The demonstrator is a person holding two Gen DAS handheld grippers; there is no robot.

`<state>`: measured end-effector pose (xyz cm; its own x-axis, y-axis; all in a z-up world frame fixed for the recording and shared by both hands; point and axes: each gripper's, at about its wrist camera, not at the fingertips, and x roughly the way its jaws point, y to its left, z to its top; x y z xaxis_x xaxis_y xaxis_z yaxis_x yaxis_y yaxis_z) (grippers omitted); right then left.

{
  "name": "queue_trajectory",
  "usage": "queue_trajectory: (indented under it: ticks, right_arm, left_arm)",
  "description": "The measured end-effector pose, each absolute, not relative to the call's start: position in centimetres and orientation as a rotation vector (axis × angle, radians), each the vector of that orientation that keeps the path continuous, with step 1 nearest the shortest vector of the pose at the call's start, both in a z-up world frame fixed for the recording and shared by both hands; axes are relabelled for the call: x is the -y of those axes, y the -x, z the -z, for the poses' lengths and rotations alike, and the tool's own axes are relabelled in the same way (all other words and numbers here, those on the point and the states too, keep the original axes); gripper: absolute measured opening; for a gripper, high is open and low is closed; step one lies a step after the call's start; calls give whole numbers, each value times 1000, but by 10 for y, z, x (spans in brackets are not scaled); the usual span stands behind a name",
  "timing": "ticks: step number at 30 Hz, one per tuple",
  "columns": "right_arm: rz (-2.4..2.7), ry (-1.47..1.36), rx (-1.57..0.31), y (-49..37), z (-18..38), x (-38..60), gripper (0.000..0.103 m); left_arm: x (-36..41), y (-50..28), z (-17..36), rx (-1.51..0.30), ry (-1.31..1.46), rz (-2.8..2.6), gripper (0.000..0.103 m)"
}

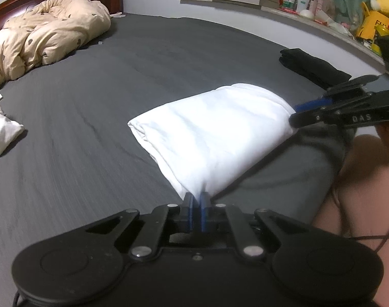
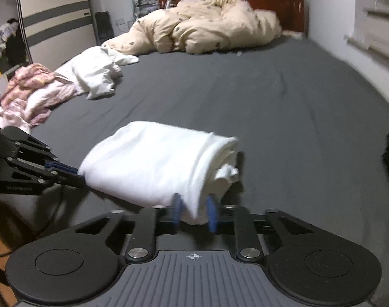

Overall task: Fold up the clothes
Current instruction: 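Grasp one end of the white shirt roll with the right tool while the left tool reaches the other end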

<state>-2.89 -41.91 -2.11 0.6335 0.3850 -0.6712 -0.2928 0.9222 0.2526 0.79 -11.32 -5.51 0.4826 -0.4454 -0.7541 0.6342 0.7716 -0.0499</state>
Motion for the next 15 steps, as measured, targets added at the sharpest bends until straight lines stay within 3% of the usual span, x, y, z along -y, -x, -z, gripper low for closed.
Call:
queue_trajectory:
  ticks: [11,15]
  right_arm:
    - [-359,-218,-884,23,30,435,4]
    - [-272,-78,-838,31,19,429,5]
  left_arm:
    - [111,-8,58,-854,-252,664,5]
    - [112,-2,53,-830,-309,667,6]
